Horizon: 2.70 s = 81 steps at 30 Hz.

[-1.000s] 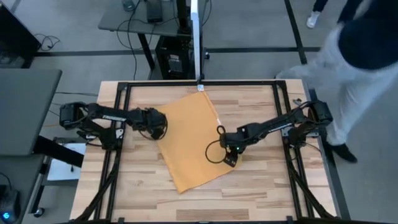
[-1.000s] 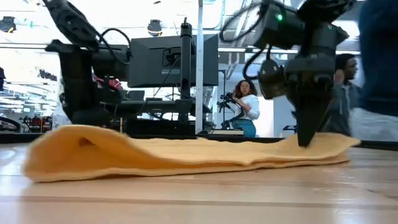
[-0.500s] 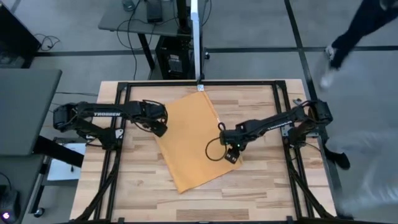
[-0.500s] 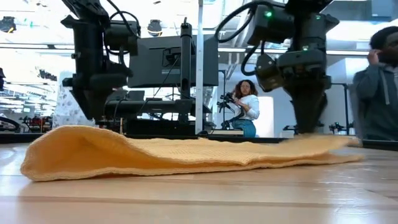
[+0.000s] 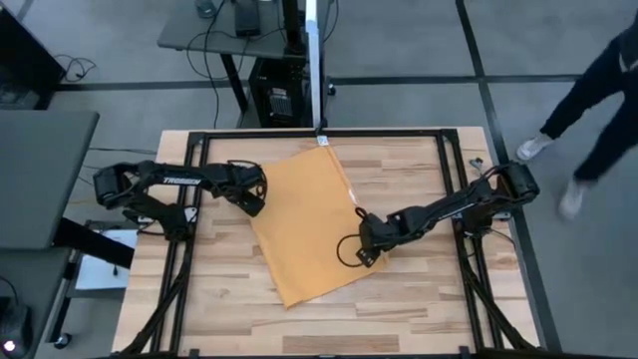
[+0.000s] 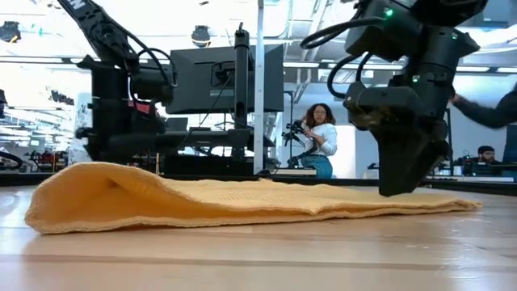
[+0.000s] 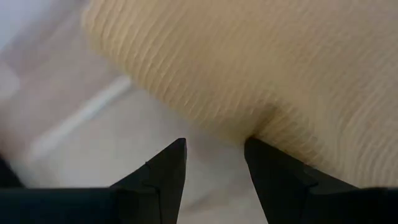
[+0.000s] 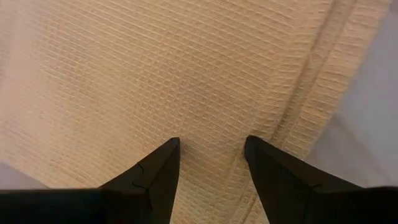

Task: Roll towel
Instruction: Roll the yellow towel

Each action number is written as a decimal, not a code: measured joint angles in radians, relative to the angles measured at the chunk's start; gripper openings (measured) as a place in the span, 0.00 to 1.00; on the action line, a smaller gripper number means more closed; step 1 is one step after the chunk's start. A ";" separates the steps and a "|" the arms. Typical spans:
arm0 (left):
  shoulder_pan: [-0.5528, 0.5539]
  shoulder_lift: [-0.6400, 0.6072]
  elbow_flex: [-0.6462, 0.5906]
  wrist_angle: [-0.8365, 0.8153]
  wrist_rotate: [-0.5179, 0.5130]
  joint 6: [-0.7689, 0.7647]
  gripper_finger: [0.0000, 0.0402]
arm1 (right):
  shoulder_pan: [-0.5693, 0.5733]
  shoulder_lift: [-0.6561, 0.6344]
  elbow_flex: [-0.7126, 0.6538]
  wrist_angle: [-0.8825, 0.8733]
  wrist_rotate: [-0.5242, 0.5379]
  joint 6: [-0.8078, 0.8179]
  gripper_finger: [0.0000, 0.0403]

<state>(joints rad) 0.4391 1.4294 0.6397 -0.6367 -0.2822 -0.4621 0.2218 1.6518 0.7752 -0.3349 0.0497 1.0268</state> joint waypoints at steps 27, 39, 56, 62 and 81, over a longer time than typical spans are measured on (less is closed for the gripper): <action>0.096 -0.171 0.271 -0.091 0.077 0.444 0.39 | -0.163 -0.110 0.049 0.131 -0.103 -0.455 0.45; -0.263 -0.167 0.466 -0.361 0.255 0.480 0.48 | -0.131 -0.153 0.125 -0.040 -0.099 -0.823 0.45; -1.041 -0.065 0.121 0.393 -0.201 -0.481 0.48 | 0.198 -0.156 0.078 0.135 0.055 -0.641 0.45; -1.086 0.077 -0.007 0.727 -0.230 -0.453 0.48 | 0.226 -0.156 0.037 0.166 0.061 -0.597 0.45; -1.201 0.294 -0.002 0.838 -0.195 -0.497 0.48 | 0.227 -0.153 0.033 0.098 0.061 -0.693 0.45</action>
<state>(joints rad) -0.7624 1.7230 0.6373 0.2017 -0.4775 -0.9588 0.4492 1.4986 0.8085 -0.2373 0.1104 0.3343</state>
